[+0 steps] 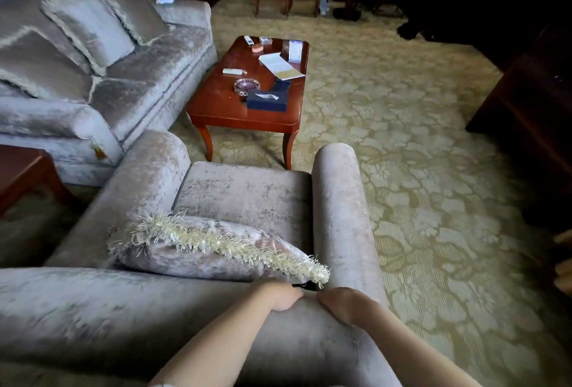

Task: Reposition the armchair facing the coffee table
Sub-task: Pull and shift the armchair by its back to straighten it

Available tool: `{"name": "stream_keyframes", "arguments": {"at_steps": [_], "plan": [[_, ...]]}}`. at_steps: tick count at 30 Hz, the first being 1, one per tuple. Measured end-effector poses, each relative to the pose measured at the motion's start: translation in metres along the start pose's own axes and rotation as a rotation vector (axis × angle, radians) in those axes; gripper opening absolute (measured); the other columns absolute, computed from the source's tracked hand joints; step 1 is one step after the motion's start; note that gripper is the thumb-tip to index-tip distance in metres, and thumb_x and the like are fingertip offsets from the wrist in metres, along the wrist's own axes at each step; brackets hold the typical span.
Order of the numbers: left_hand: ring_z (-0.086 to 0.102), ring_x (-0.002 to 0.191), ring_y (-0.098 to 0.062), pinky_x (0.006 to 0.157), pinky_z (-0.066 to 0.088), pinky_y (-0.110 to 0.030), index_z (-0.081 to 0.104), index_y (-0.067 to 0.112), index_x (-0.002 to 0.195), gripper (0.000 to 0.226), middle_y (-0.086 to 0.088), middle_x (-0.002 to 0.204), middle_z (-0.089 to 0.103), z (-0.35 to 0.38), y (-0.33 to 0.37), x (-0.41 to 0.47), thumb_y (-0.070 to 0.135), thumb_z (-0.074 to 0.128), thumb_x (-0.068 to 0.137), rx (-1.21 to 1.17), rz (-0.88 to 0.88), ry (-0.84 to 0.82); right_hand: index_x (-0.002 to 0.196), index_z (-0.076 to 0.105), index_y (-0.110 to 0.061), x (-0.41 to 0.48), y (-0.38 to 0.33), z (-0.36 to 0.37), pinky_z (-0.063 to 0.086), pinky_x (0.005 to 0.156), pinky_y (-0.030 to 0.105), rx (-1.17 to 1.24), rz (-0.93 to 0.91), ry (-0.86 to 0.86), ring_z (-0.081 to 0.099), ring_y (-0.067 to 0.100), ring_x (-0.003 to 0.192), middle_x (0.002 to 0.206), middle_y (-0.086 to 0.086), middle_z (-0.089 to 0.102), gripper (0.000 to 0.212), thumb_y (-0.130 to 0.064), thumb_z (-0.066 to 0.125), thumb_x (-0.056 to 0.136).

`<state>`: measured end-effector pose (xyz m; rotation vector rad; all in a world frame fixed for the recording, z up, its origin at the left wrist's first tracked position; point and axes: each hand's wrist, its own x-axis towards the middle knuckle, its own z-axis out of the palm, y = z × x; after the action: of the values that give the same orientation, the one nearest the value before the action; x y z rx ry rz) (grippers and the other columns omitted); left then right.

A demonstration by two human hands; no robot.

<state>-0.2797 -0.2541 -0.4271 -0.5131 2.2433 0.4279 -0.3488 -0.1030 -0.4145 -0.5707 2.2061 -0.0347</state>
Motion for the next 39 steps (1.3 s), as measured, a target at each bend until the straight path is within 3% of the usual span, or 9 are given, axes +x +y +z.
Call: {"name": "stream_keyframes", "arguments": {"at_steps": [4, 9, 14, 21, 23, 26, 28, 32, 39], "plan": [[0.028, 0.138, -0.036, 0.111, 0.026, -0.046, 0.037, 0.018, 0.144, 0.071, -0.018, 0.155, 0.024, 0.007, -0.004, -0.014, 0.062, 0.023, 0.089, -0.051, 0.008, 0.064, 0.124, 0.057, -0.020, -0.009, 0.011, 0.012, 0.039, 0.102, 0.038, -0.005, 0.053, 0.065, 0.051, 0.030, 0.124, 0.134, 0.012, 0.056, 0.065, -0.063, 0.024, 0.088], [0.015, 0.145, -0.032, 0.113, 0.018, -0.043, 0.012, 0.026, 0.152, 0.075, -0.004, 0.161, 0.004, 0.001, -0.029, -0.044, 0.067, 0.023, 0.090, -0.136, 0.018, 0.060, 0.110, 0.063, -0.011, -0.012, -0.007, 0.005, 0.040, 0.076, 0.032, -0.005, 0.048, 0.067, 0.060, 0.028, 0.107, 0.116, 0.012, 0.065, 0.051, -0.051, 0.036, 0.094], [0.035, 0.136, -0.034, 0.108, 0.031, -0.043, 0.025, 0.016, 0.149, 0.082, -0.014, 0.156, 0.023, -0.003, -0.092, -0.081, 0.070, 0.019, 0.087, -0.083, -0.092, 0.146, 0.120, 0.058, -0.015, -0.018, -0.076, 0.014, 0.043, 0.095, 0.032, -0.094, -0.100, 0.127, 0.054, 0.029, 0.120, 0.130, 0.014, 0.058, 0.050, -0.051, 0.035, 0.093], [0.019, 0.144, -0.022, 0.113, 0.012, -0.046, 0.029, 0.017, 0.148, 0.077, -0.006, 0.158, 0.022, -0.001, -0.227, -0.115, 0.066, 0.015, 0.089, -0.040, -0.197, 0.311, 0.109, 0.060, -0.006, -0.022, -0.236, 0.052, 0.044, 0.090, 0.036, -0.149, -0.429, 0.123, 0.058, 0.033, 0.109, 0.120, 0.022, 0.061, 0.043, -0.033, 0.028, 0.100], [0.016, 0.145, -0.021, 0.114, 0.011, -0.047, 0.026, 0.020, 0.149, 0.075, -0.004, 0.158, 0.020, -0.003, -0.271, -0.121, 0.065, 0.011, 0.091, -0.001, -0.216, 0.321, 0.121, 0.056, -0.005, -0.017, -0.284, 0.062, 0.042, 0.094, 0.034, -0.141, -0.492, 0.122, 0.056, 0.033, 0.115, 0.126, 0.023, 0.059, 0.047, -0.035, 0.026, 0.101], [0.018, 0.144, -0.023, 0.113, 0.013, -0.051, 0.026, 0.024, 0.149, 0.069, -0.004, 0.158, 0.022, -0.008, -0.345, -0.132, 0.060, 0.008, 0.092, 0.034, -0.229, 0.319, 0.146, 0.033, -0.012, -0.009, -0.363, 0.076, 0.035, 0.108, 0.040, -0.183, -0.563, 0.075, 0.042, 0.038, 0.132, 0.145, 0.023, 0.043, 0.051, -0.037, 0.021, 0.103], [0.021, 0.143, -0.026, 0.111, 0.018, -0.052, 0.027, 0.024, 0.148, 0.067, -0.005, 0.157, 0.023, -0.010, -0.391, -0.137, 0.053, 0.008, 0.090, 0.032, -0.232, 0.328, 0.147, 0.031, -0.015, -0.007, -0.410, 0.085, 0.029, 0.111, 0.043, -0.191, -0.548, 0.051, 0.036, 0.038, 0.137, 0.151, 0.020, 0.035, 0.051, -0.038, 0.019, 0.103], [0.030, 0.139, -0.025, 0.113, 0.019, -0.044, 0.035, 0.022, 0.144, 0.062, -0.005, 0.153, 0.032, -0.018, -0.466, -0.137, 0.053, 0.018, 0.094, -0.040, -0.248, 0.337, 0.140, 0.040, -0.010, 0.009, -0.487, 0.107, 0.033, 0.111, 0.045, -0.137, -0.476, 0.015, 0.041, 0.037, 0.133, 0.146, 0.021, 0.041, 0.049, -0.034, 0.021, 0.102], [0.030, 0.137, -0.028, 0.110, 0.025, -0.050, 0.036, 0.017, 0.143, 0.057, -0.011, 0.152, 0.032, -0.027, -0.495, -0.121, 0.038, 0.022, 0.093, 0.033, -0.158, 0.206, 0.146, 0.032, -0.028, 0.031, -0.511, 0.113, 0.022, 0.115, 0.055, -0.185, -0.363, -0.029, 0.025, 0.032, 0.144, 0.160, 0.004, 0.021, 0.054, -0.046, 0.017, 0.098]]}}
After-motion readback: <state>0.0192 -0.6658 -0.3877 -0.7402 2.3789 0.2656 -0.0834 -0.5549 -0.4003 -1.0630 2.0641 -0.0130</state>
